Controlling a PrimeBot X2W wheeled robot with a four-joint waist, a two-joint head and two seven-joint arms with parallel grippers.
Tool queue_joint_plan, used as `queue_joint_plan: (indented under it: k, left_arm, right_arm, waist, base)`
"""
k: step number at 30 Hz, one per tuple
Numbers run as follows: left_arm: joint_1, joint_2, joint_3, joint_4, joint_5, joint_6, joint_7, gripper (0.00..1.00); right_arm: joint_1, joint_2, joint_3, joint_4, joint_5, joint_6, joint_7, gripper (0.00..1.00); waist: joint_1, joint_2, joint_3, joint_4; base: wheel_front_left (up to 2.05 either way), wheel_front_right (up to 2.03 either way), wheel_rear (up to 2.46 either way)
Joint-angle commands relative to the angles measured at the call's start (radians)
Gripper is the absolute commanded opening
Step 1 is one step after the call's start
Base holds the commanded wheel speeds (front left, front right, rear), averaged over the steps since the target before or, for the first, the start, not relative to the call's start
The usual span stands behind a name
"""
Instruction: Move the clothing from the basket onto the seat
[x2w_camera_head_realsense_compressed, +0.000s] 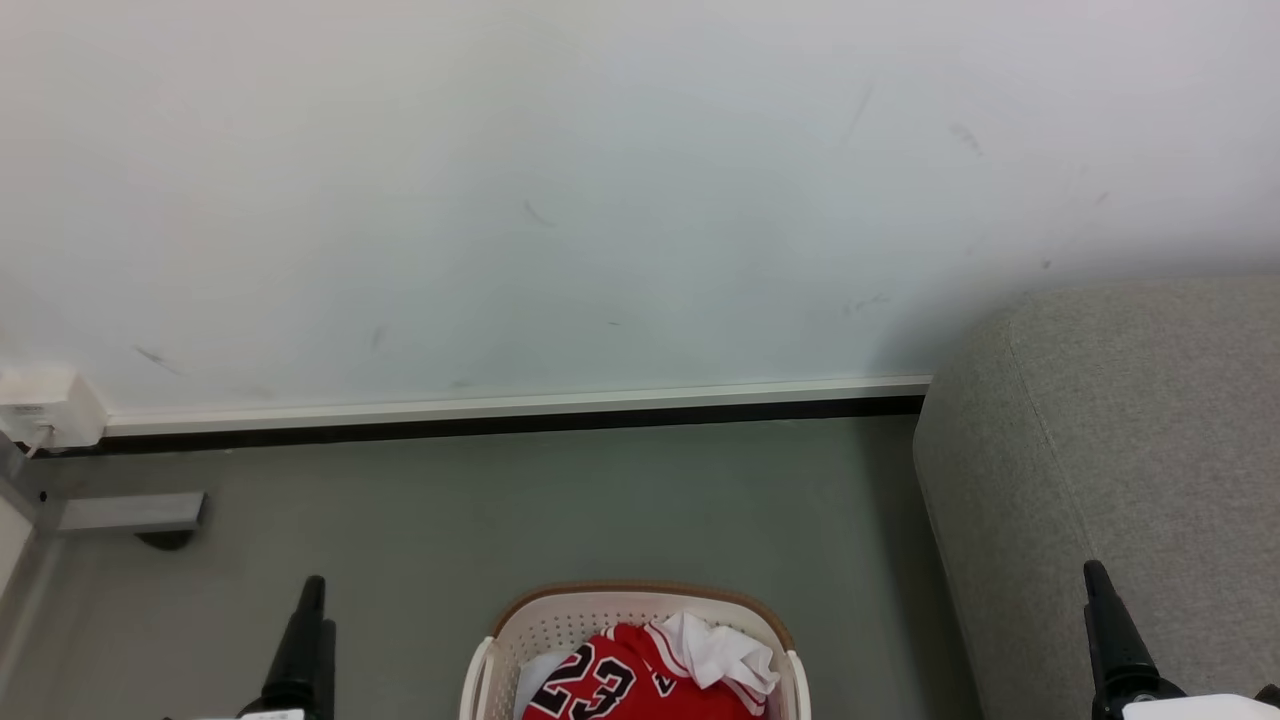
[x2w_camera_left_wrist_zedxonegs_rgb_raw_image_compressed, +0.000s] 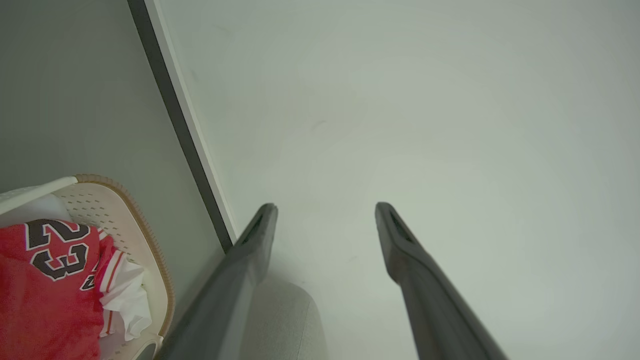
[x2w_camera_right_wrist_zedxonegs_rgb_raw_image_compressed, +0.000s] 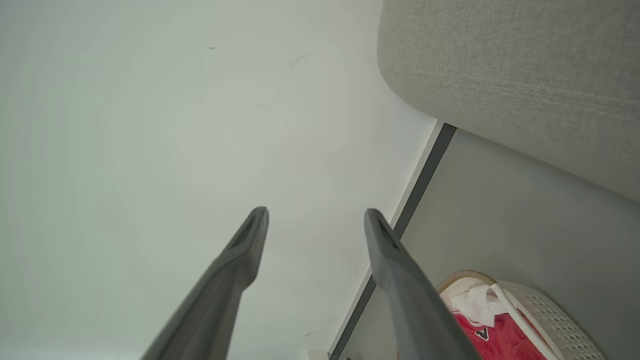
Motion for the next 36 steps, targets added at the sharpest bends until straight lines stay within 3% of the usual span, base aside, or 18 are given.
queue_joint_plan:
  k: [1, 36]
  left_arm:
    - [-0.007, 0.009, 0.005, -0.016, 0.032, -0.002, -0.011, 1.0]
    - [0.05, 0.016, -0.045, -0.131, 0.633, 0.1, -0.138, 1.0]
  right_arm:
    - [-0.027, -0.008, 0.007, -0.018, -0.031, 0.0, -0.009, 1.0]
    - [-0.035, -0.016, 0.144, -0.047, -0.719, -0.001, -0.137, 1.0]
  waist:
    - [0.0, 0.0, 0.0, 0.0]
    - [0.0, 0.0, 0.002, 0.015]
  base:
    - [0.0, 0.0, 0.0]
    - [0.0, 0.0, 0.0]
